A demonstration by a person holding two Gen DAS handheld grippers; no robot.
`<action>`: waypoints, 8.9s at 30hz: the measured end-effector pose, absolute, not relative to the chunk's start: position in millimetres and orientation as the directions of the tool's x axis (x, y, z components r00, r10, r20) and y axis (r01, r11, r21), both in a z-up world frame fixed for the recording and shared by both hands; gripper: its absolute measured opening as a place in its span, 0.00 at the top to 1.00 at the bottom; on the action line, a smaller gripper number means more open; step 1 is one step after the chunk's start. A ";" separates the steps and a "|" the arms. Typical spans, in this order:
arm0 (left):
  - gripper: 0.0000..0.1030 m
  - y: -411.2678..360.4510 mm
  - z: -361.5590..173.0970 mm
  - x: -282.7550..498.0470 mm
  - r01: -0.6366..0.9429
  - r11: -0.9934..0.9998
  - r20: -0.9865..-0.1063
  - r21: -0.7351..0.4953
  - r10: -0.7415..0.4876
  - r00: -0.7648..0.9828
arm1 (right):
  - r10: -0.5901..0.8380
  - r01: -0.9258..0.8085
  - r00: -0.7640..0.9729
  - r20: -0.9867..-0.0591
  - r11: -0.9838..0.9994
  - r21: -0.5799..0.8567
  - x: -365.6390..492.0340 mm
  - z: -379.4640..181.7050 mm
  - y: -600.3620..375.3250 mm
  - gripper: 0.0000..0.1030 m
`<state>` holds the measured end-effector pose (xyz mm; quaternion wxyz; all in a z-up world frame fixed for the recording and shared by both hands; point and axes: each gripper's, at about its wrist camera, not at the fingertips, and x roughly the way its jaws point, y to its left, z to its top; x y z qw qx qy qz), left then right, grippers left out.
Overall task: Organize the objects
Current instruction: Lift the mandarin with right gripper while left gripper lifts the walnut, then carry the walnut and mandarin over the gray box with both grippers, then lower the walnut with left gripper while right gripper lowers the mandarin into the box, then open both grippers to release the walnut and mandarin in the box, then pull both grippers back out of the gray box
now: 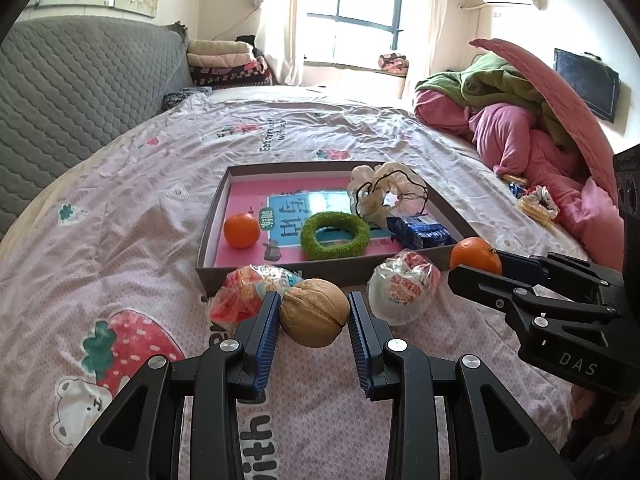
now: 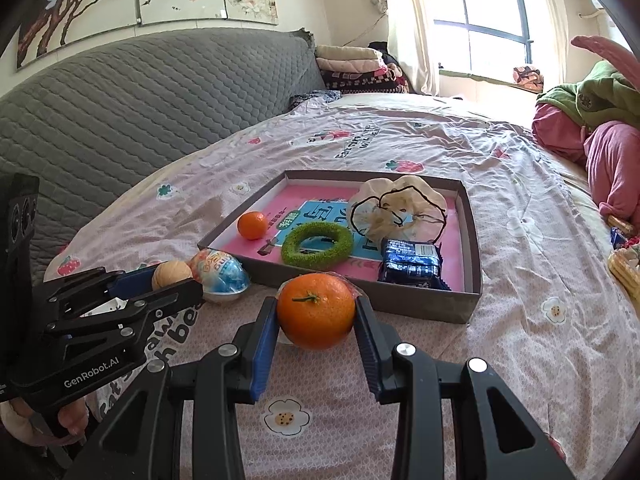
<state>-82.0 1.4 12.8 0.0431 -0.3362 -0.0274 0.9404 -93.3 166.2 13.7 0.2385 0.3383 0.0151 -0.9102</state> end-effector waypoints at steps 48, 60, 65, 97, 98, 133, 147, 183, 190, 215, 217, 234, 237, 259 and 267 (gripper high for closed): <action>0.67 -30.0 48.0 -128.8 -0.034 -0.993 -0.561 -0.112 0.091 -0.823 | -0.395 0.412 -0.766 -0.506 -0.907 0.086 -119.1 47.6 169.3 0.63; 0.67 -49.1 64.1 -155.1 -0.002 -0.993 -0.536 -0.118 0.066 -0.841 | -0.371 0.404 -0.783 -0.499 -0.914 0.045 -139.1 55.4 169.0 0.63; 0.67 -50.4 64.9 -165.0 0.002 -0.992 -0.549 -0.125 0.068 -0.833 | -0.358 0.406 -0.793 -0.492 -0.914 0.012 -140.6 56.7 164.7 0.63; 0.67 -70.1 26.0 -210.4 0.040 -0.995 -0.643 -0.097 0.032 -0.766 | -0.368 0.443 -0.751 -0.548 -0.897 -0.005 -191.0 42.4 144.9 0.63; 0.67 -70.2 21.2 -211.0 0.037 -0.994 -0.651 -0.100 0.037 -0.758 | -0.367 0.444 -0.746 -0.556 -0.896 -0.005 -191.5 39.3 143.4 0.63; 0.67 -52.6 -28.7 -216.4 -0.034 -0.991 -0.746 -0.126 0.117 -0.656 | -0.359 0.455 -0.566 -0.742 -0.887 0.082 -209.2 -21.2 133.8 0.63; 0.67 -48.2 -32.8 -216.4 -0.029 -0.992 -0.744 -0.121 0.110 -0.659 | -0.348 0.452 -0.555 -0.756 -0.889 0.077 -209.1 -28.9 128.5 0.63; 0.67 -47.3 -37.3 -216.1 -0.013 -0.992 -0.747 -0.122 0.100 -0.658 | -0.299 0.464 -0.587 -0.752 -0.886 -0.011 -208.0 -32.8 114.8 0.63; 0.67 -49.2 -37.0 -215.0 0.000 -0.992 -0.744 -0.124 0.093 -0.662 | -0.278 0.460 -0.603 -0.748 -0.887 -0.042 -204.5 -31.3 109.7 0.63; 0.67 -56.4 -29.9 -210.8 0.038 -0.992 -0.748 -0.122 0.067 -0.660 | -0.289 0.453 -0.629 -0.722 -0.891 -0.037 -199.3 -19.3 114.5 0.55; 0.67 -56.6 -27.5 -209.5 0.040 -0.992 -0.746 -0.124 0.066 -0.663 | -0.292 0.452 -0.630 -0.719 -0.892 -0.033 -198.9 -17.9 115.1 0.55; 0.67 -50.3 -12.1 -200.1 0.028 -0.994 -0.731 -0.106 0.059 -0.679 | -0.328 0.443 -0.640 -0.695 -0.896 0.016 -193.0 -2.4 126.0 0.50; 0.67 -50.1 -9.4 -198.3 0.030 -0.994 -0.728 -0.110 0.059 -0.683 | -0.328 0.441 -0.644 -0.691 -0.898 0.015 -191.7 -0.3 127.1 0.50; 0.59 -38.3 35.6 -170.3 0.012 -0.993 -0.669 -0.119 0.071 -0.740 | -0.374 0.416 -0.706 -0.601 -0.906 0.075 -179.4 35.0 147.9 0.38; 0.57 -35.8 51.2 -158.3 0.013 -0.994 -0.648 -0.113 0.064 -0.759 | -0.393 0.424 -0.724 -0.567 -0.902 0.083 -168.4 48.3 153.7 0.34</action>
